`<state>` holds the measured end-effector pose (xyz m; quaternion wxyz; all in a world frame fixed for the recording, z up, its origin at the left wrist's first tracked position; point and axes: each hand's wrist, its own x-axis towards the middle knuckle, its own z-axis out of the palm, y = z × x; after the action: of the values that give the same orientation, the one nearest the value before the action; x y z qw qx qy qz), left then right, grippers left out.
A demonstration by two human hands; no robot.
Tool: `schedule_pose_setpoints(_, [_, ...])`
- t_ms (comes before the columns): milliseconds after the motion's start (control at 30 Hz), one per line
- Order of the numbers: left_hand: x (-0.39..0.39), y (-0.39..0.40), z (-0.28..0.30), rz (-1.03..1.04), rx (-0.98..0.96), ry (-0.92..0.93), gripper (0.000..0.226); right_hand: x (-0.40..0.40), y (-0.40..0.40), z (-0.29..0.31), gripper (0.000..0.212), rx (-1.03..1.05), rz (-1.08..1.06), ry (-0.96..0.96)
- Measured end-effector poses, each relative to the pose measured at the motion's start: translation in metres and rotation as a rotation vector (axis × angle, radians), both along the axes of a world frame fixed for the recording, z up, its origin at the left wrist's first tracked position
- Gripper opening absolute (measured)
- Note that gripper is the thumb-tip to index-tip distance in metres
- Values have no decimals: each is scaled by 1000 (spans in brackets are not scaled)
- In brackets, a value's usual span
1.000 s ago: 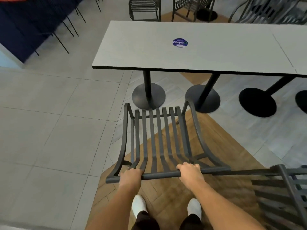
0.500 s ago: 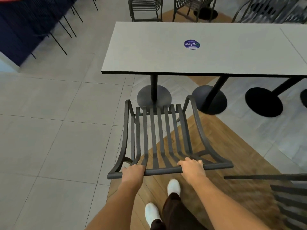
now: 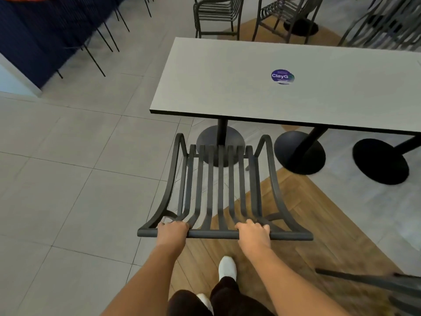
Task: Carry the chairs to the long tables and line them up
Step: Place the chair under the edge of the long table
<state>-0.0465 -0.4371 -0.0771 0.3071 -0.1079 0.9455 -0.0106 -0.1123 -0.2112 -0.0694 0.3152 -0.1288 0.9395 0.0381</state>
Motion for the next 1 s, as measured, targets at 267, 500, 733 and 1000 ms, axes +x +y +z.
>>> schedule_pose_setpoints(267, [-38, -33, -5, -23, 8, 7, 45, -36, -30, -2, 34, -9, -22, -28])
schedule_pose_setpoints(500, [-70, -68, -3, -93, -1, -7, 46, -65, -60, 4, 39, -39, -55, -82])
schedule_pose_setpoints(733, [-84, -82, 3, -105, 83, -54, 40, -74, -72, 14, 46, -72, -106, -113])
schedule_pose_setpoints(1000, [-96, -85, 25, -123, 474, -73, 49, -64, -70, 42, 66, -261, -307, -147])
